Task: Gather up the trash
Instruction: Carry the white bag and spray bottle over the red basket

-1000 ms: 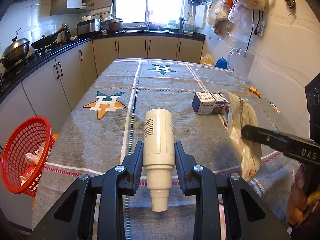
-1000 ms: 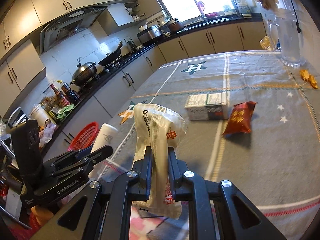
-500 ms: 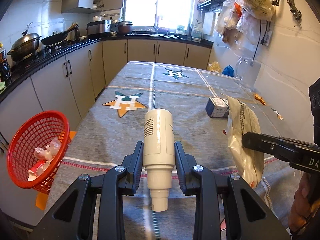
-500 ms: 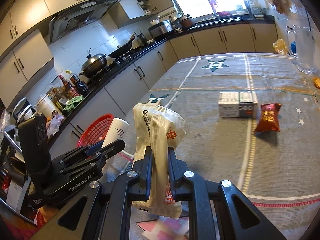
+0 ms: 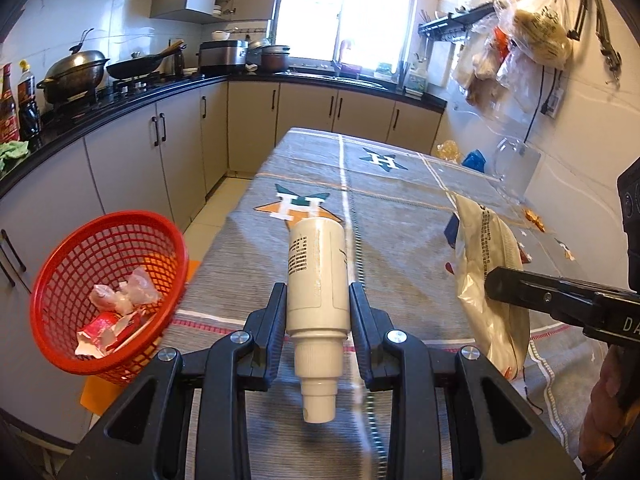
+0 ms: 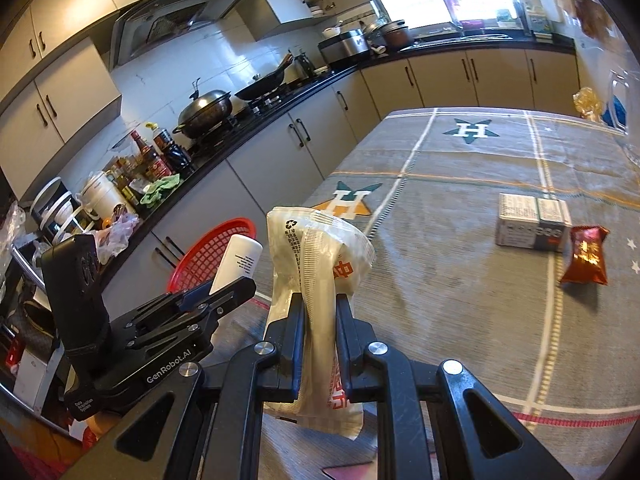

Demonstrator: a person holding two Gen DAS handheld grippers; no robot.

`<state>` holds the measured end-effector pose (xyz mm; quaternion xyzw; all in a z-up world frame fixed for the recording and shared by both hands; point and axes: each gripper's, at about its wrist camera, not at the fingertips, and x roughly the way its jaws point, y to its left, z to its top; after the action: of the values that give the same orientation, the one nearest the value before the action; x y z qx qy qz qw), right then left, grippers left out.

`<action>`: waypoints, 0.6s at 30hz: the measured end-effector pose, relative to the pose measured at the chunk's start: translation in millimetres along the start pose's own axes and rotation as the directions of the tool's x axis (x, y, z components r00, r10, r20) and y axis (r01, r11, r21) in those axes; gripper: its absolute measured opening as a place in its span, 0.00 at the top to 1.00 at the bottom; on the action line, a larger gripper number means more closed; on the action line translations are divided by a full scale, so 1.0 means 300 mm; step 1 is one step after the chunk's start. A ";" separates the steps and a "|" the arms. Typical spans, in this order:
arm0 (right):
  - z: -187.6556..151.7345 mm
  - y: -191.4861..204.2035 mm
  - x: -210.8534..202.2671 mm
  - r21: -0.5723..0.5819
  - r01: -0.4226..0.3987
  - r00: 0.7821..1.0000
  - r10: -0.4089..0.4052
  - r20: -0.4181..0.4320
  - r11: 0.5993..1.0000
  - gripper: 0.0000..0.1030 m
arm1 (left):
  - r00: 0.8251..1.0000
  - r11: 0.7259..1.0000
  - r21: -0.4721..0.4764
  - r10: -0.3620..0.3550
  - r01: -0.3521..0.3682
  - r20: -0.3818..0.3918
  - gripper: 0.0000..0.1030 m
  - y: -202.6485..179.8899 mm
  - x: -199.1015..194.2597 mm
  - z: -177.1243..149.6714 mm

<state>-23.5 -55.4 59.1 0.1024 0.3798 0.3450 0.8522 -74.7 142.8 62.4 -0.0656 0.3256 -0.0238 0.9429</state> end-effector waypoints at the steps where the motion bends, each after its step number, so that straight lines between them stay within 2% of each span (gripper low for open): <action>1: 0.003 0.011 0.008 -0.004 -0.004 1.000 0.004 -0.003 1.000 0.85 | 1.000 1.000 -0.006 0.004 -0.004 0.003 0.72 0.014 -0.004 0.003; 7: 0.039 0.094 0.072 -0.039 -0.034 0.999 0.033 -0.029 0.999 0.85 | 0.999 0.999 -0.045 0.032 -0.030 0.030 0.72 0.107 -0.037 0.023; 18: 0.117 0.278 0.196 -0.114 -0.100 0.993 0.092 -0.070 0.989 0.85 | 0.986 0.976 -0.172 0.149 -0.134 0.077 0.72 0.375 -0.119 0.061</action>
<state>-13.1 48.5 85.8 0.0592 0.3811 0.4103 0.8264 -91.2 259.3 82.7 -0.1215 0.2879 0.0737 0.9471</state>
